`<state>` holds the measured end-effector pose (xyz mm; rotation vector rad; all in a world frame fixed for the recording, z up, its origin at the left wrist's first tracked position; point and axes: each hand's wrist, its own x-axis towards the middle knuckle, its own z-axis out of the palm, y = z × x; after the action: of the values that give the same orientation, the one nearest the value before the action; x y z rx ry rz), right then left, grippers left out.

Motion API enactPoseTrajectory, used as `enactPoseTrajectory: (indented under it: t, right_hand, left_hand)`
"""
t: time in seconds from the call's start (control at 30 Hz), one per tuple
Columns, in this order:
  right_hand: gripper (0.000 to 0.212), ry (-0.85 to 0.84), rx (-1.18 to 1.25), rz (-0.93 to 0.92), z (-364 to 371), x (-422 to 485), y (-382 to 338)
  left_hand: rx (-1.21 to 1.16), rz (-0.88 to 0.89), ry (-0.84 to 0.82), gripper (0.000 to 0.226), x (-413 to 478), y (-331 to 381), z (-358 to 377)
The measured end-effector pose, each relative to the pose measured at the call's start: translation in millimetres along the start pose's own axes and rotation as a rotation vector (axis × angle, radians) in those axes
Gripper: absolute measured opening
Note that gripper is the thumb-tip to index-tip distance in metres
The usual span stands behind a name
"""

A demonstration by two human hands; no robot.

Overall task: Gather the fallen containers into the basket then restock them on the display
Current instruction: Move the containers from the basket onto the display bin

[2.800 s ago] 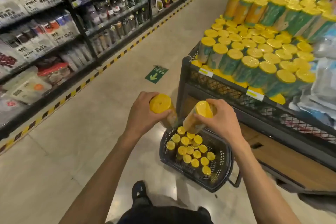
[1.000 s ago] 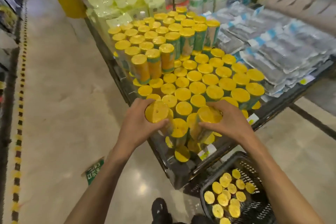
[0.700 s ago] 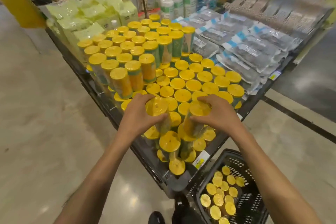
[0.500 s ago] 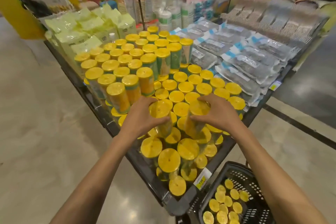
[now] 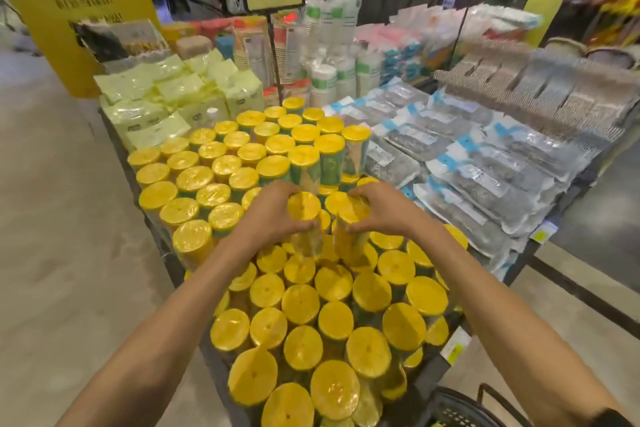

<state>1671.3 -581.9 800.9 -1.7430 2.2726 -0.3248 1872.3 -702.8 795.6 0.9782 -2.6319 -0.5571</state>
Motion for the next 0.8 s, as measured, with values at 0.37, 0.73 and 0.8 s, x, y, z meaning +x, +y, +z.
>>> enactPoseTrajectory:
  t: [0.37, 0.73, 0.8]
  right_hand:
    - [0.075, -0.068, -0.041, -0.089, -6.9, 103.5, 21.7]
    - [0.074, -0.066, -0.056, -0.201, 8.3, 153.9, 21.0]
    - [0.075, -0.053, -0.046, -0.21, 12.7, 159.8, 18.4]
  left_hand:
    - [0.133, -0.071, -0.053, 0.07, 77.4, -8.7, 14.4]
    - [0.177, -0.182, -0.073, 0.067, 91.5, -28.4, 26.6]
    - [0.192, -0.202, -0.056, 0.069, 92.7, -31.9, 26.6]
